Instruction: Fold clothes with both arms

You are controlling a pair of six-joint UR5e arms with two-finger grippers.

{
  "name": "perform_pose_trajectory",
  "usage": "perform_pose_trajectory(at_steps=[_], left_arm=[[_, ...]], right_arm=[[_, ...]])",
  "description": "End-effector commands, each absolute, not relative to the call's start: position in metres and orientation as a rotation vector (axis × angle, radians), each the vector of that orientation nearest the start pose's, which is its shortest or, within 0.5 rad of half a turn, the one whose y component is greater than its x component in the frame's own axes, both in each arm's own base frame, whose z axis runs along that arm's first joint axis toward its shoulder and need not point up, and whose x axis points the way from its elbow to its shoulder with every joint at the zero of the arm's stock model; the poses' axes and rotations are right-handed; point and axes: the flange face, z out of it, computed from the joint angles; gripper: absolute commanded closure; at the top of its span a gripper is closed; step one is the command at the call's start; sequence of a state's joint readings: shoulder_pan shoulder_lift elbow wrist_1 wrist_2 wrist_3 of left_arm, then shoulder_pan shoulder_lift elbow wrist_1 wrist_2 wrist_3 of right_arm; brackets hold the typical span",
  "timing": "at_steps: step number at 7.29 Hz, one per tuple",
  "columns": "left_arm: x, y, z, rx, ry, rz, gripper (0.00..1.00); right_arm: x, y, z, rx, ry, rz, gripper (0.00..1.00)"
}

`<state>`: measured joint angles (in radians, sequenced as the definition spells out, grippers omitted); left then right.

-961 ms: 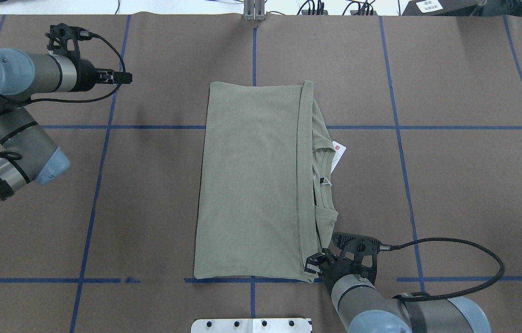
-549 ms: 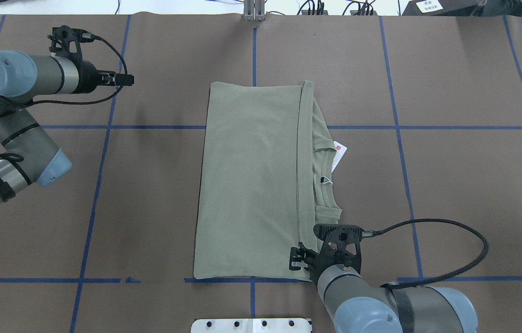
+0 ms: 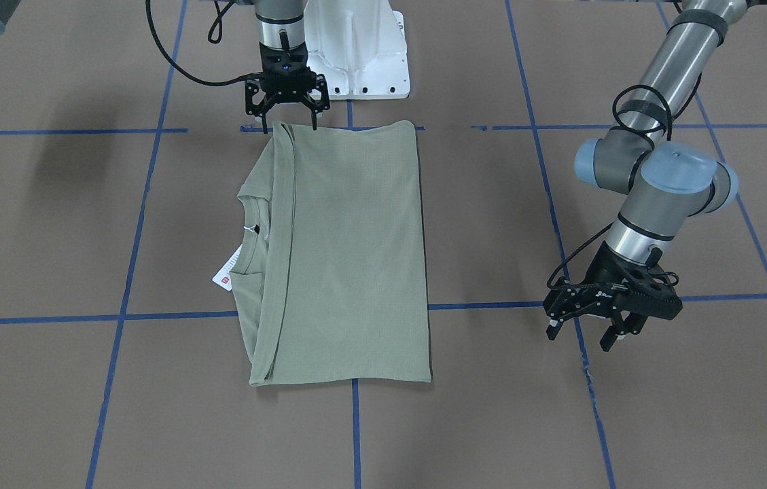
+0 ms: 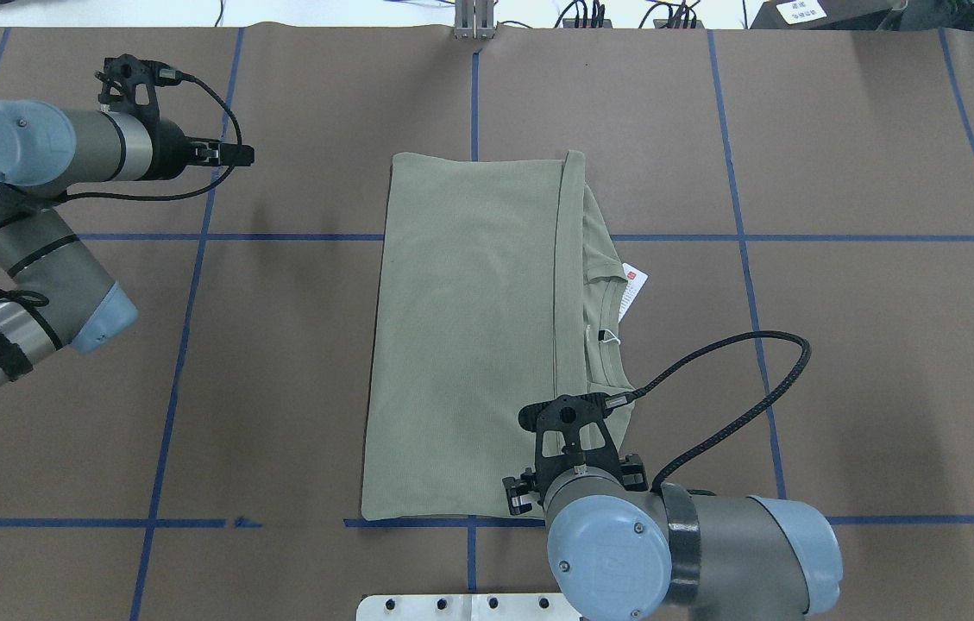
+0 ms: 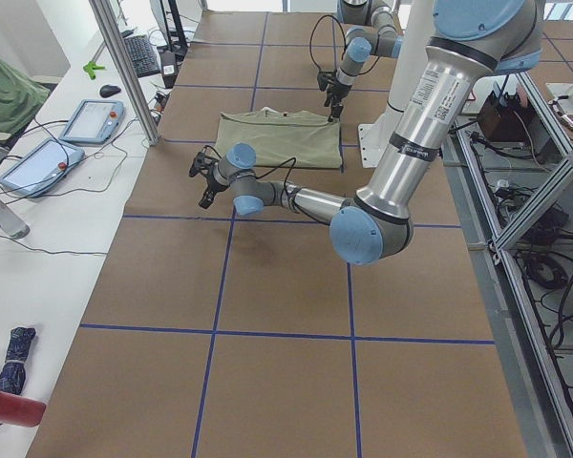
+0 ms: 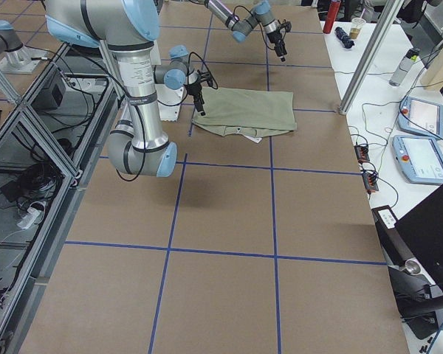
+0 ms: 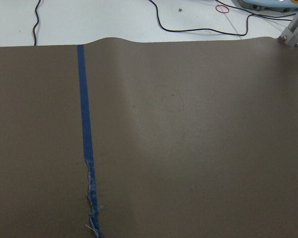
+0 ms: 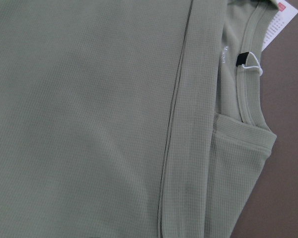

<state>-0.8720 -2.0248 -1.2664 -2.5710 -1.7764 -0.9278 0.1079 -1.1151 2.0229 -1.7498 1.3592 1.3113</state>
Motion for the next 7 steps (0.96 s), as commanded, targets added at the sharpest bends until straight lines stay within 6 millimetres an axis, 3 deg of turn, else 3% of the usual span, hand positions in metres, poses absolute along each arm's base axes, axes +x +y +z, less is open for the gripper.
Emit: perform_pose_trajectory(at_steps=[1, 3, 6, 7], left_arm=[[0.3703, -0.6089, 0.4343, 0.656, 0.964, -0.078, 0.0], [0.373, -0.607, 0.4341, 0.658, 0.97, -0.073, 0.0], [0.373, -0.607, 0.4341, 0.658, 0.97, -0.073, 0.0], [0.3727, -0.6067, 0.4351, 0.657, 0.969, -0.073, 0.0]], right_arm=[[-0.5519, -0.2037, 0.2468, 0.308, -0.658, -0.109, 0.38], [-0.555, -0.2017, 0.2504, 0.308, -0.651, -0.113, 0.4], [-0.559, -0.2009, 0.2552, 0.31, -0.637, -0.114, 0.6], [-0.5585, -0.2017, 0.2563, 0.31, -0.634, -0.113, 0.61]])
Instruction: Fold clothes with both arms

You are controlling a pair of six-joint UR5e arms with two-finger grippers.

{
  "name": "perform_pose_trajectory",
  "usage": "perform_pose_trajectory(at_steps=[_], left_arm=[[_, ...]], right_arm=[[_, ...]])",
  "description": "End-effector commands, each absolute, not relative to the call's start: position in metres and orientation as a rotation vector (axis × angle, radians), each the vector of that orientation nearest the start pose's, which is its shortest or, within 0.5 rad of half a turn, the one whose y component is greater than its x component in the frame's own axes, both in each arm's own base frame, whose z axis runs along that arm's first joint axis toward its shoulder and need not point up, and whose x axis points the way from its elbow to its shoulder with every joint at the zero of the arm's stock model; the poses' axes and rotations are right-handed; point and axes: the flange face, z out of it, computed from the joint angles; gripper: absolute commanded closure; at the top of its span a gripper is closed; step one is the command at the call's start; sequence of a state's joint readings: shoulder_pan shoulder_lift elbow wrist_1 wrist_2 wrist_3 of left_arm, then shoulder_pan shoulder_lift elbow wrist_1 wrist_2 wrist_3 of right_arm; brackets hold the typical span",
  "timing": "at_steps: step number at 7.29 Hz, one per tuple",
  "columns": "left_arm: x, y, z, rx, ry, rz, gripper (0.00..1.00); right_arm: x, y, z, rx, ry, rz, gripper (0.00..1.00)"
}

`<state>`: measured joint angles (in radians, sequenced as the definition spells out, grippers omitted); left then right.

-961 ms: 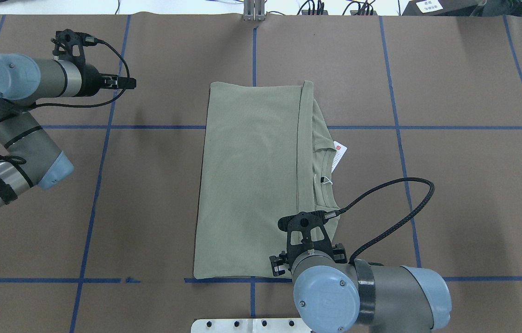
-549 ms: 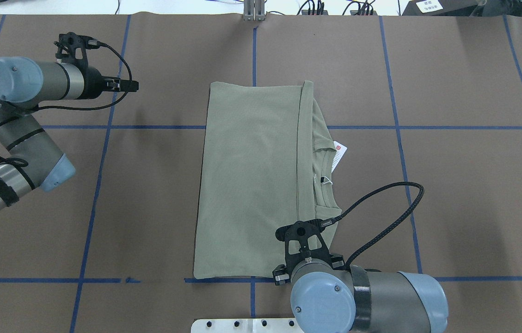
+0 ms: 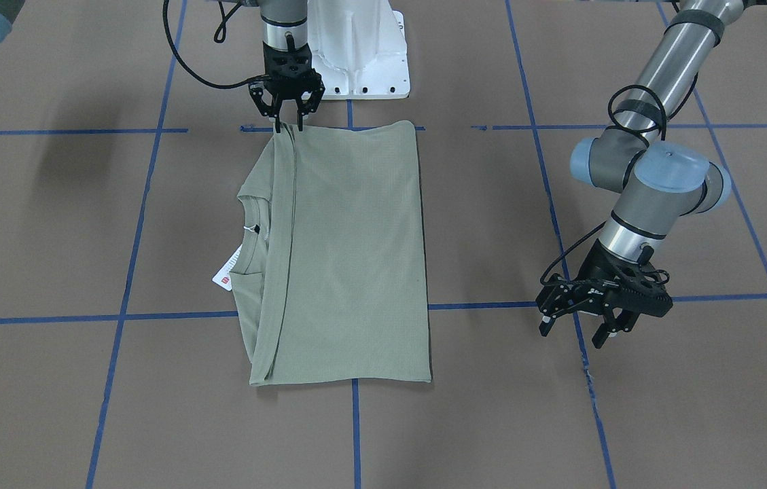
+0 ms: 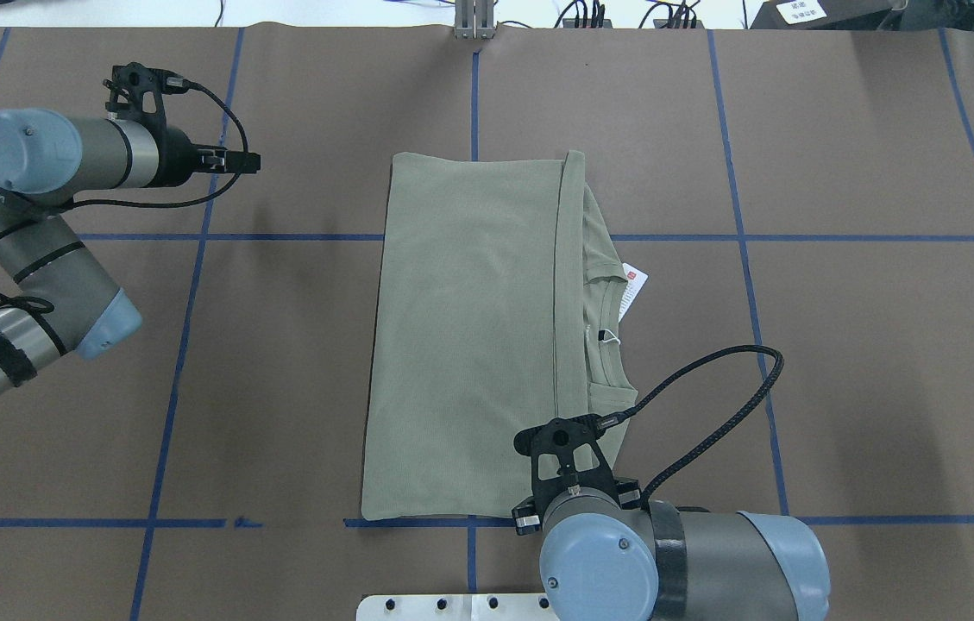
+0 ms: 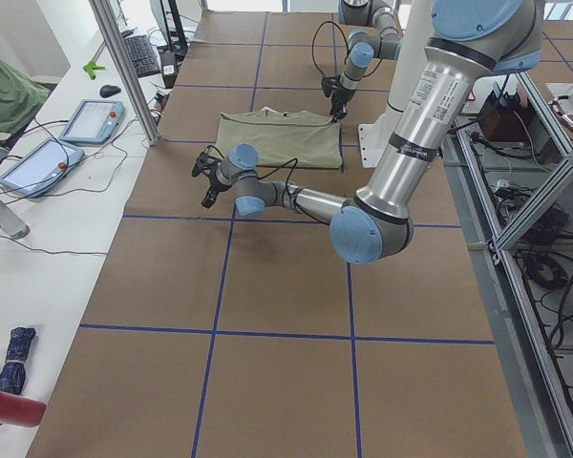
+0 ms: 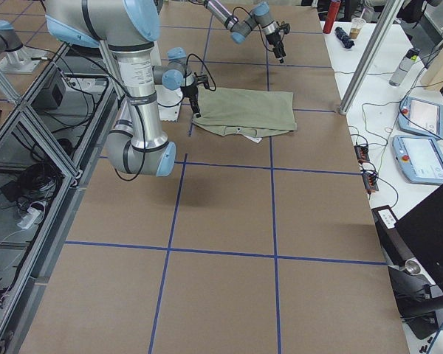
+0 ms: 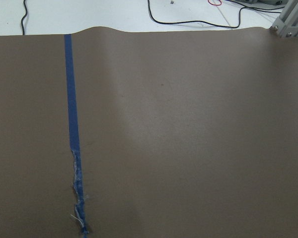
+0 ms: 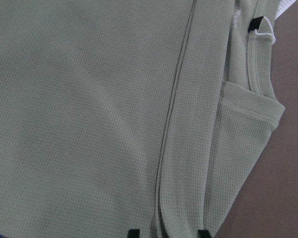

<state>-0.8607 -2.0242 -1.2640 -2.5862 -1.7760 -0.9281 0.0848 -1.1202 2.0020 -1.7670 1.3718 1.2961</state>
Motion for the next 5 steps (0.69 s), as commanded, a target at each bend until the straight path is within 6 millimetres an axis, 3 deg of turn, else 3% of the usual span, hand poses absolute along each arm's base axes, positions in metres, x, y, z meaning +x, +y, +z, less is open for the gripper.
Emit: perform_pose_trajectory(at_steps=[1, 2, 4, 5], left_arm=[[0.3736, -0.6061, 0.4351, 0.656, 0.969, -0.072, 0.0], [0.3736, -0.6061, 0.4351, 0.656, 0.969, -0.072, 0.0], [0.3736, -0.6061, 0.4351, 0.656, 0.969, -0.072, 0.0], [0.3735, -0.606, 0.4344, 0.657, 0.971, -0.071, 0.0]], right_arm=[[-0.5578, -0.2024, 0.2558, 0.31, -0.635, -0.112, 0.61], [-0.5578, -0.2025, 0.2559, 0.311, -0.633, -0.111, 0.62], [-0.5573, -0.2051, 0.2563, 0.312, -0.633, -0.107, 0.76], [-0.5565, -0.205, 0.2577, 0.312, -0.63, -0.107, 0.76]])
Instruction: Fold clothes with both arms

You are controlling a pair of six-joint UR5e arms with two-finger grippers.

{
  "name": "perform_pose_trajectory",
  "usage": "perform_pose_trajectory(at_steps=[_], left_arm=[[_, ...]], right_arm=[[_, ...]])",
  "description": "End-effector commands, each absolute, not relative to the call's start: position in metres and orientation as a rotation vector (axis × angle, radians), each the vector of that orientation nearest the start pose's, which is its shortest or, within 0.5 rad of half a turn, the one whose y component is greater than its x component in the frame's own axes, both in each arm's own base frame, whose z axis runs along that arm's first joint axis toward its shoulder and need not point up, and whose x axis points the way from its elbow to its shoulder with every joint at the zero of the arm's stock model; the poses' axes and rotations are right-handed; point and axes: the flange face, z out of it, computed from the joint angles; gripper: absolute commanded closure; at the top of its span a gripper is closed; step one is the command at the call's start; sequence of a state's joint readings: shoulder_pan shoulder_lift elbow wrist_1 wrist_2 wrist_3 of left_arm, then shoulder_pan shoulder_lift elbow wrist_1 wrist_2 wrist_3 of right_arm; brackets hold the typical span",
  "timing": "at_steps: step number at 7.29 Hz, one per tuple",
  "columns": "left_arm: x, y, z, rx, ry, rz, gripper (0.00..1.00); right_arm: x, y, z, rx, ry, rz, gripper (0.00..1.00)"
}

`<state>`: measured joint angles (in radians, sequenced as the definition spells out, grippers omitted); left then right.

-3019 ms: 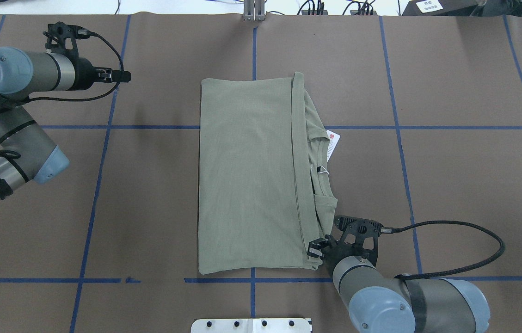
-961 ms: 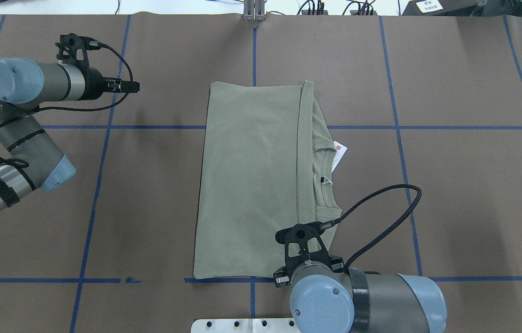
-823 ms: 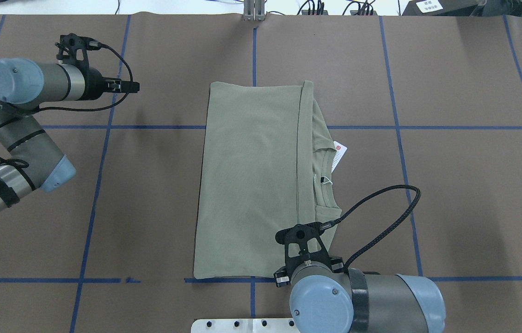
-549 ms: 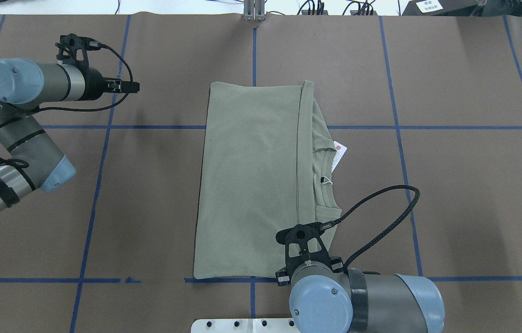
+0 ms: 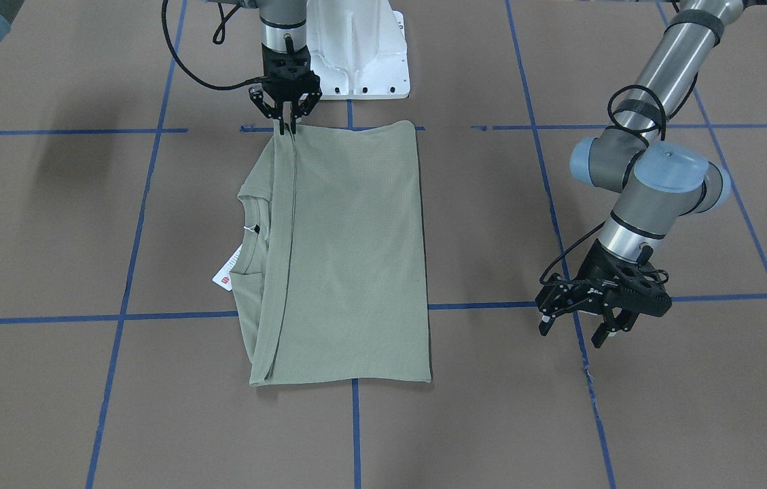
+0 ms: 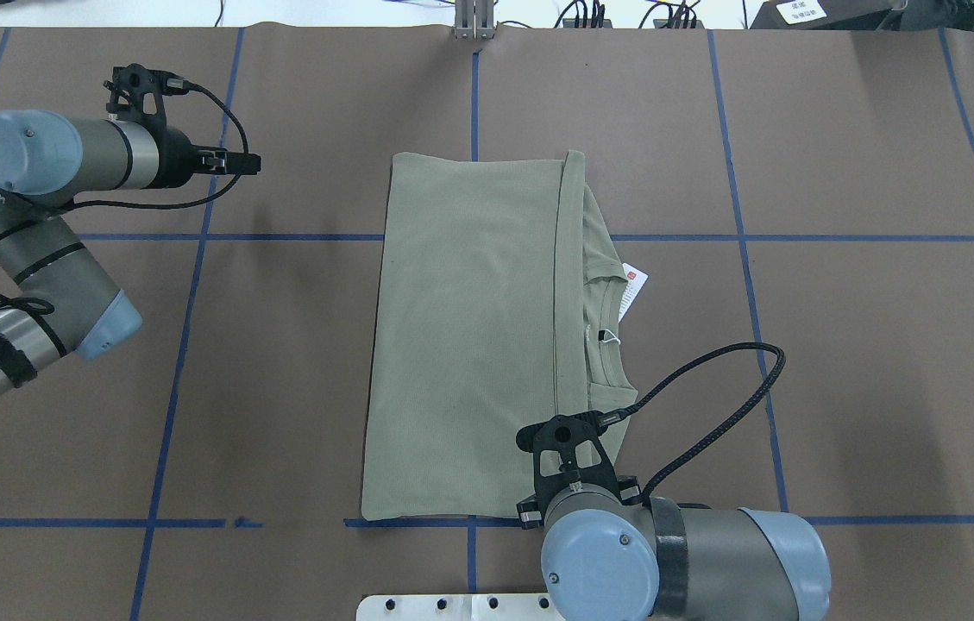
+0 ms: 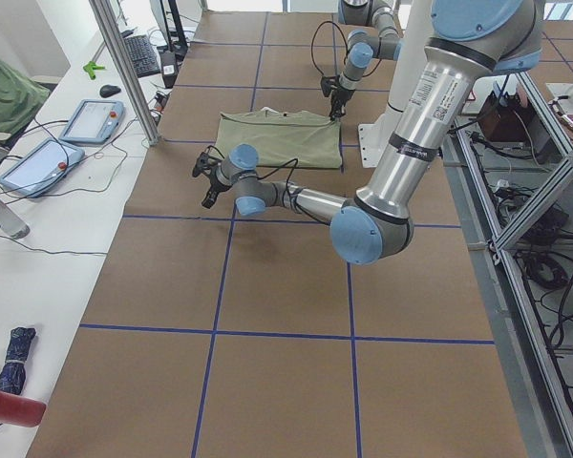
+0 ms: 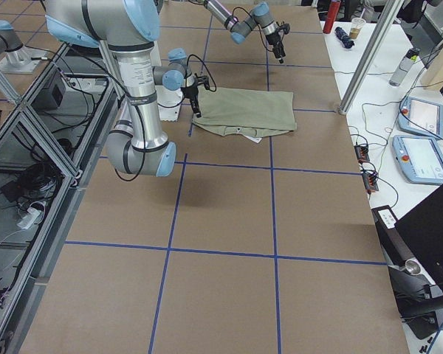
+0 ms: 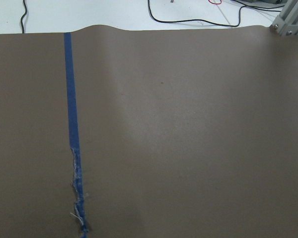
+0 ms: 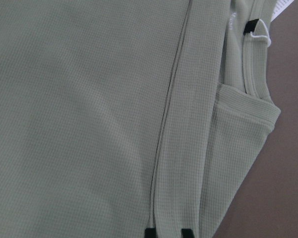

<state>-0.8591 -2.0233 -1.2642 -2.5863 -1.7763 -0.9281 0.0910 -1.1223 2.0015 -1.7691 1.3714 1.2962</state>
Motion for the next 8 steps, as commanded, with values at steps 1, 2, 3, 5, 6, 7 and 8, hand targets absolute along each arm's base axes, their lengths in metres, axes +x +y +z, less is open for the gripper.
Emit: perform_pose_trajectory(at_steps=[1, 2, 3, 5, 6, 7, 8], left_arm=[[0.374, -0.606, 0.434, 0.657, 0.971, -0.071, 0.0], [0.373, -0.606, 0.434, 0.658, 0.972, -0.071, 0.0], [0.374, -0.606, 0.434, 0.657, 0.971, -0.071, 0.0], [0.375, -0.606, 0.435, 0.655, 0.97, -0.07, 0.0], [0.375, -0.606, 0.434, 0.656, 0.971, -0.07, 0.0], [0.375, -0.606, 0.434, 0.656, 0.971, -0.07, 0.0], [0.376, -0.605, 0.434, 0.657, 0.973, -0.069, 0.0]], right_arm=[[-0.557, -0.204, 0.257, 0.312, -0.631, -0.109, 0.75], [-0.557, -0.205, 0.259, 0.311, -0.627, -0.108, 0.76], [-0.556, -0.206, 0.259, 0.312, -0.628, -0.106, 0.8], [-0.555, -0.208, 0.258, 0.314, -0.627, -0.098, 1.0], [-0.552, -0.208, 0.263, 0.311, -0.622, -0.093, 1.0], [-0.548, -0.21, 0.267, 0.31, -0.618, -0.086, 1.0], [-0.543, -0.21, 0.273, 0.31, -0.61, -0.082, 1.0]])
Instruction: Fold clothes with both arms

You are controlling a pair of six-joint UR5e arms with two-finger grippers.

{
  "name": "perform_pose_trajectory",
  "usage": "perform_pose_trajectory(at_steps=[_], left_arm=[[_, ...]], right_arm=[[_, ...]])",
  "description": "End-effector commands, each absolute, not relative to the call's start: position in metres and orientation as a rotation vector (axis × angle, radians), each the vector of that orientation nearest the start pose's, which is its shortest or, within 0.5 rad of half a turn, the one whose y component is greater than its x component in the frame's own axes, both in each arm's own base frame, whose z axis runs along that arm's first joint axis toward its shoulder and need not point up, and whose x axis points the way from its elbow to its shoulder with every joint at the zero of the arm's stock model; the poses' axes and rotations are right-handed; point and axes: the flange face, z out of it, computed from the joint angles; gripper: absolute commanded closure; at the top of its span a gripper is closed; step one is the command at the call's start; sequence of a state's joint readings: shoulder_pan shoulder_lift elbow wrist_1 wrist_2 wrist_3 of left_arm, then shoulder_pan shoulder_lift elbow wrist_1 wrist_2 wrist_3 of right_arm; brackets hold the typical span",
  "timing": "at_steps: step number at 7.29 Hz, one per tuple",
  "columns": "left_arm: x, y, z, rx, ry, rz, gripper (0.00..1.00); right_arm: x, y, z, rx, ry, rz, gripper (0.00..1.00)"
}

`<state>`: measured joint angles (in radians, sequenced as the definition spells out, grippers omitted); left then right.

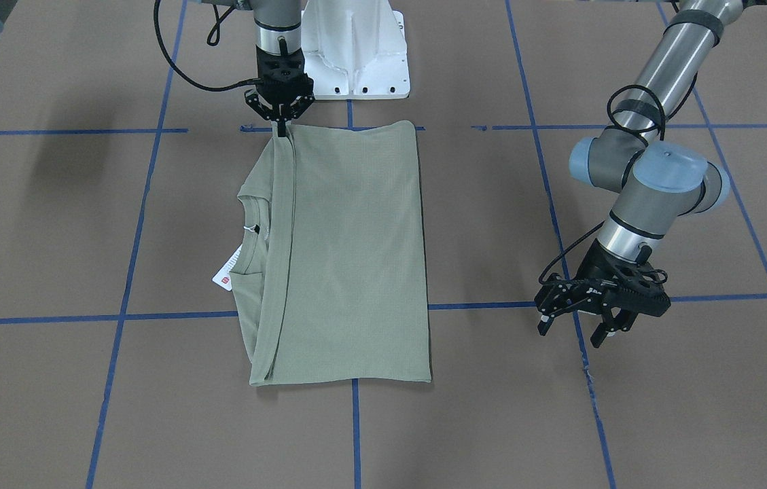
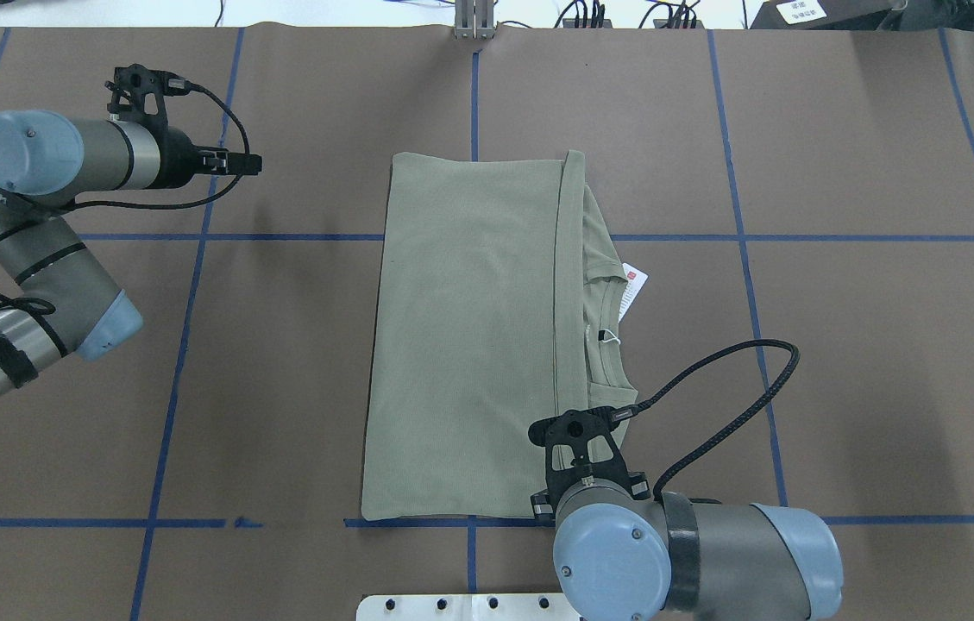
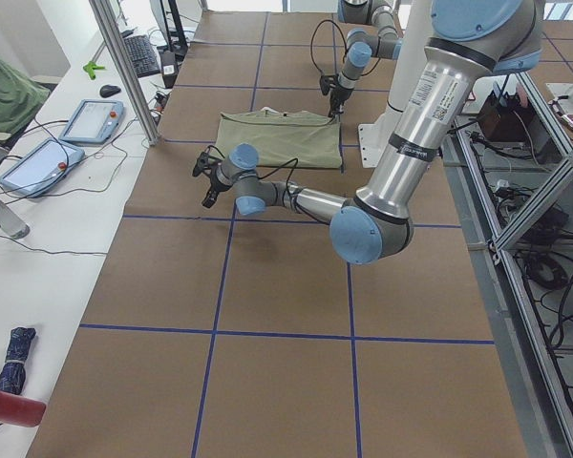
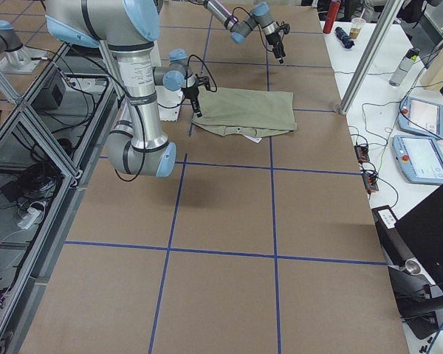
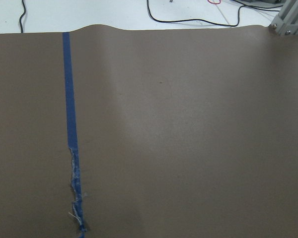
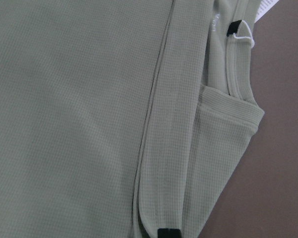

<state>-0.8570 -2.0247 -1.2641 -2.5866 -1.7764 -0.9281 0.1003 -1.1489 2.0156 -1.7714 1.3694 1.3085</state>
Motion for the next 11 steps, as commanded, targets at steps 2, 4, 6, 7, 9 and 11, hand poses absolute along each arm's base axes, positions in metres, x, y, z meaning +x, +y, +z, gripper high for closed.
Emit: perform_pose_trajectory(at_steps=[2, 4, 6, 7, 9, 11], left_arm=[[0.38, -0.603, 0.434, 0.654, 0.973, -0.062, 0.0], [0.381, -0.602, 0.435, 0.652, 0.974, -0.062, 0.0], [0.384, -0.6, 0.435, 0.65, 0.975, -0.057, 0.0], [0.384, -0.6, 0.434, 0.651, 0.976, -0.057, 0.0], [0.386, -0.599, 0.434, 0.651, 0.976, -0.055, 0.0], [0.391, -0.596, 0.433, 0.629, 0.992, -0.079, 0.0]], right_arm=[[-0.522, -0.208, 0.296, 0.29, -0.591, -0.019, 1.0], [-0.526, -0.187, 0.306, 0.266, -0.592, 0.063, 1.0], [-0.53, -0.167, 0.31, 0.246, -0.607, 0.15, 1.0], [-0.529, -0.165, 0.309, 0.238, -0.615, 0.185, 1.0], [-0.523, -0.164, 0.312, 0.219, -0.62, 0.242, 0.92], [-0.52, -0.178, 0.307, 0.23, -0.618, 0.206, 0.0]])
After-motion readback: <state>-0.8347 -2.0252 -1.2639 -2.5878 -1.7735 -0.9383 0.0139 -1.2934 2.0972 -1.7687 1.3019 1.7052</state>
